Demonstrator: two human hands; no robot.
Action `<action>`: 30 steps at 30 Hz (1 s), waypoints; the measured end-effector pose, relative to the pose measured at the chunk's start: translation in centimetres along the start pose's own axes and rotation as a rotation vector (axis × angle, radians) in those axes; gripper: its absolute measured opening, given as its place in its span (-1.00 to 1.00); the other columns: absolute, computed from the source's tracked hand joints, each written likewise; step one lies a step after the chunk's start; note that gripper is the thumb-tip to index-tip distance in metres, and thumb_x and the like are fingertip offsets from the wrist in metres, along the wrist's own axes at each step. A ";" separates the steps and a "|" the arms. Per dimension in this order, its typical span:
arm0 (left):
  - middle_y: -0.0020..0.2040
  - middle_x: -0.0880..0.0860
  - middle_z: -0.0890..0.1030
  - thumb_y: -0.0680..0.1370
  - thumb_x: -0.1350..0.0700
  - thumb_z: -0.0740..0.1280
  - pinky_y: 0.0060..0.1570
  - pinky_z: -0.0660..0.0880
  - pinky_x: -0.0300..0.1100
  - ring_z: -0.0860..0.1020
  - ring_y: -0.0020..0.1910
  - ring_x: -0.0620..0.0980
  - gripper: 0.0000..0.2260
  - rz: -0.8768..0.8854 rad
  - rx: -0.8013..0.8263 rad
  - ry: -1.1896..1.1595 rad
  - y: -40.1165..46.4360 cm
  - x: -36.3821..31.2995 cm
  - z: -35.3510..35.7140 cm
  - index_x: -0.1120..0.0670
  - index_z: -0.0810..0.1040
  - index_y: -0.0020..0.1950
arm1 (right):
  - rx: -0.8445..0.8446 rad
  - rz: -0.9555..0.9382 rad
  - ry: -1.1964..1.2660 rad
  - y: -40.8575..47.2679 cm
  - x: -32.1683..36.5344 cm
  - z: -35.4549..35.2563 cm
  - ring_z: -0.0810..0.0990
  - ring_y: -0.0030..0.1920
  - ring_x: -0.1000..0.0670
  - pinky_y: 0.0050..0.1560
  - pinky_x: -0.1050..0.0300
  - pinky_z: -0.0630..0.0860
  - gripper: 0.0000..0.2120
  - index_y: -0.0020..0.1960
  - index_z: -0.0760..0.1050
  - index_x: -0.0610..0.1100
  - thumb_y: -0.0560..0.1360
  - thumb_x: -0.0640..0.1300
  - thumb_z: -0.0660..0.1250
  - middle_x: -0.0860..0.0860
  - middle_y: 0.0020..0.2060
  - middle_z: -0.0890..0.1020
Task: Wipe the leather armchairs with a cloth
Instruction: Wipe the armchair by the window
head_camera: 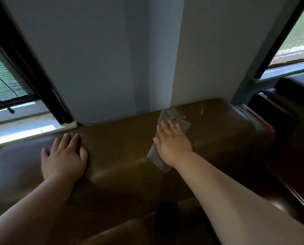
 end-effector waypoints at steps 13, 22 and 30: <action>0.72 -0.09 0.12 0.64 -0.32 -0.11 0.67 -0.09 0.13 -0.03 0.71 0.01 -0.38 0.162 -0.131 -0.099 -2.4 -16.2 2.8 -0.20 0.15 0.69 | 0.014 -0.010 -0.034 0.4 -9.9 -1.2 -0.11 0.68 -0.05 0.66 -0.06 -0.11 -0.37 0.70 -0.12 -0.04 0.71 0.21 -0.27 -0.01 0.69 -0.06; 0.71 -0.08 0.13 0.63 -0.29 -0.09 0.67 -0.01 0.12 0.05 0.70 -0.01 -0.37 0.160 -0.130 -0.066 -2.3 -16.6 2.7 -0.19 0.15 0.70 | 0.129 -0.372 0.042 2.8 -3.8 0.0 -0.25 0.66 0.00 0.57 0.00 -0.31 -0.32 0.69 -0.21 0.07 0.67 0.33 -0.21 0.11 0.68 -0.19; 0.72 -0.06 0.13 0.61 -0.27 -0.09 0.67 -0.03 0.11 0.05 0.70 0.01 -0.35 0.149 -0.120 -0.046 -2.6 -16.9 2.5 -0.17 0.14 0.71 | 0.126 -0.342 0.046 4.6 -3.1 0.5 -0.27 0.66 -0.05 0.60 -0.05 -0.28 -0.29 0.69 -0.22 0.05 0.64 0.34 -0.23 0.08 0.68 -0.19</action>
Point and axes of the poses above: each hand's wrist, its own y-axis towards the middle knuckle, its own z-axis out of the palm, x = y × z, the point moved 9 cm from there along y, towards the middle knuckle
